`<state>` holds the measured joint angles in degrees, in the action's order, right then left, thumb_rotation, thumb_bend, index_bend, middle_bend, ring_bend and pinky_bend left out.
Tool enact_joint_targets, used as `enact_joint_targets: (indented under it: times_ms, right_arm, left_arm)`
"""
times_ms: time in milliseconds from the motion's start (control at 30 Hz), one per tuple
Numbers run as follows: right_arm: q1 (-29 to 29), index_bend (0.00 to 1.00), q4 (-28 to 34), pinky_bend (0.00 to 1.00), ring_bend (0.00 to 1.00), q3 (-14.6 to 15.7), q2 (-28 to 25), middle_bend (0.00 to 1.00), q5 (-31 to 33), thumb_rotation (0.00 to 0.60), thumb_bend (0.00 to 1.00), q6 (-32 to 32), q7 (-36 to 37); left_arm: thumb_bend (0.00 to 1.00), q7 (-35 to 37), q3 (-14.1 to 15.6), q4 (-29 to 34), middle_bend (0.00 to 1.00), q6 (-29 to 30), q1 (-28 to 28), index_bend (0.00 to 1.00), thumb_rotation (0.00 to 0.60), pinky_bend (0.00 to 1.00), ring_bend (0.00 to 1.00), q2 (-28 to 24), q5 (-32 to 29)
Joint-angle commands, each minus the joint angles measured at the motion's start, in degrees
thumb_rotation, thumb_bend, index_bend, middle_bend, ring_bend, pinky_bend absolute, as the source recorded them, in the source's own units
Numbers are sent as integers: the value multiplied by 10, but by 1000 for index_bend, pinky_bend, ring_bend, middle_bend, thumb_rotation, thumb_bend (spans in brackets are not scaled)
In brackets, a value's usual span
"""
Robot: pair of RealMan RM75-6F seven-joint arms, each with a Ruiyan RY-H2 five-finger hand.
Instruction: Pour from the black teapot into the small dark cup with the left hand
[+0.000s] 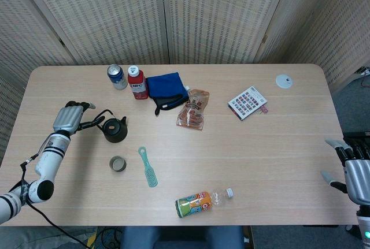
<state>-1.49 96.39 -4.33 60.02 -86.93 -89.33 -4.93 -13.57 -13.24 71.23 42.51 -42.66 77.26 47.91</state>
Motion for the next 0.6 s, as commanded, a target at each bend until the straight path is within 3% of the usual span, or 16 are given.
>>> enact_joint_targets:
  times_ms: [33,267,600]
  right_arm:
    - [0,239,-1,176,159,0,0,292,0,600,149,0,2]
    - [-2,240,-6,176,159,-2,1,293,8,600,148,7,2]
    - [-5,239,-11,176,159,-2,5,293,13,600,149,15,2]
  left_arm:
    - [95,-37,10,-33,239,-6,-18,253,17,65,194,21,-34]
    - [77,-90,22,-75,257,-20,-40,267,0,65,201,46,-111]
    - [71,-109,33,-98,279,-30,-54,292,0,39,209,67,-134]
